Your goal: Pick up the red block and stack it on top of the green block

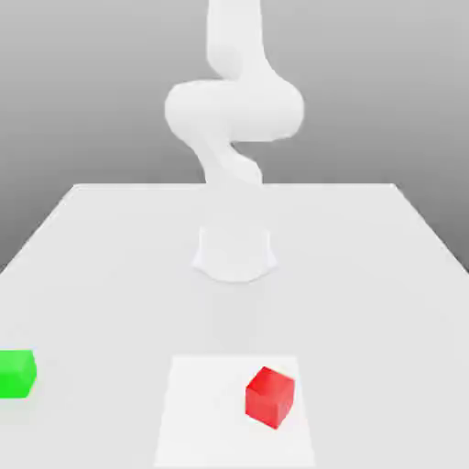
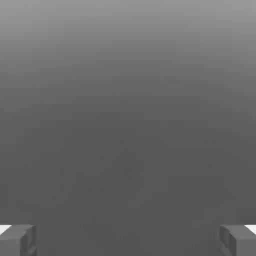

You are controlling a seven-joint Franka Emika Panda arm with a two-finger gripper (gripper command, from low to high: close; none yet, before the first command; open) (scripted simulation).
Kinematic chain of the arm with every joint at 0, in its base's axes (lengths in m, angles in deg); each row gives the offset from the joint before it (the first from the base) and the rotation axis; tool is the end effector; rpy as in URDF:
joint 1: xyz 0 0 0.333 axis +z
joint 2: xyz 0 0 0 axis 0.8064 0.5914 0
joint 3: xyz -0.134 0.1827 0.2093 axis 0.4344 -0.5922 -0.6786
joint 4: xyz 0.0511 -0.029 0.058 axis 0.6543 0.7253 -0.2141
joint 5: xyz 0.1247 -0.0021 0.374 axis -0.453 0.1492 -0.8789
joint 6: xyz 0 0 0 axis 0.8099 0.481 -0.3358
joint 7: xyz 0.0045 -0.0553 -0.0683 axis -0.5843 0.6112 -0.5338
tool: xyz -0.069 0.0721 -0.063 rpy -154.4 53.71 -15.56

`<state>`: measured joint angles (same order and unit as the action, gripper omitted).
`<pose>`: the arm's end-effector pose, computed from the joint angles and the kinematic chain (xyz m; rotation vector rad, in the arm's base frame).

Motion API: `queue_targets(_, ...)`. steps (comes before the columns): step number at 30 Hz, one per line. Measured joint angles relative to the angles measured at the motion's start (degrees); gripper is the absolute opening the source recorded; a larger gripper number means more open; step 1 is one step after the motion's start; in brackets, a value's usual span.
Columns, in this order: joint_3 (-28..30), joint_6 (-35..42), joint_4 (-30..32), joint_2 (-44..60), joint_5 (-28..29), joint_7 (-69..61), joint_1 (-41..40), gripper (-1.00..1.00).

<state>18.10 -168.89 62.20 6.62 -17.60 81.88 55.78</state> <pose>0.3954 0.0037 0.6488 -2.5615 0.9268 -0.9497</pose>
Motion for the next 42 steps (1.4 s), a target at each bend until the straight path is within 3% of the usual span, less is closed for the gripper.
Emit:
queue_targets(13,5.8,-14.4,12.0,27.3,0.0,-28.0,9.4,0.00)
queue_targets(21,4.8,-23.2,18.9,44.0,-1.7,-45.6,11.0,0.00)
queue_targets(26,2.9,-31.6,18.2,54.4,-4.4,-49.0,9.6,0.00)
queue_targets(27,2.3,-33.2,18.0,56.3,-4.8,-49.4,9.1,-1.00)
queue_targets(34,2.1,-33.4,17.9,56.8,-4.8,-49.4,9.0,-1.00)
queue_targets(40,3.8,-24.3,19.3,46.2,-1.8,-46.9,9.3,-1.00)
queue_targets(42,6.9,-22.3,17.8,45.8,-2.4,-44.8,5.5,-1.00)
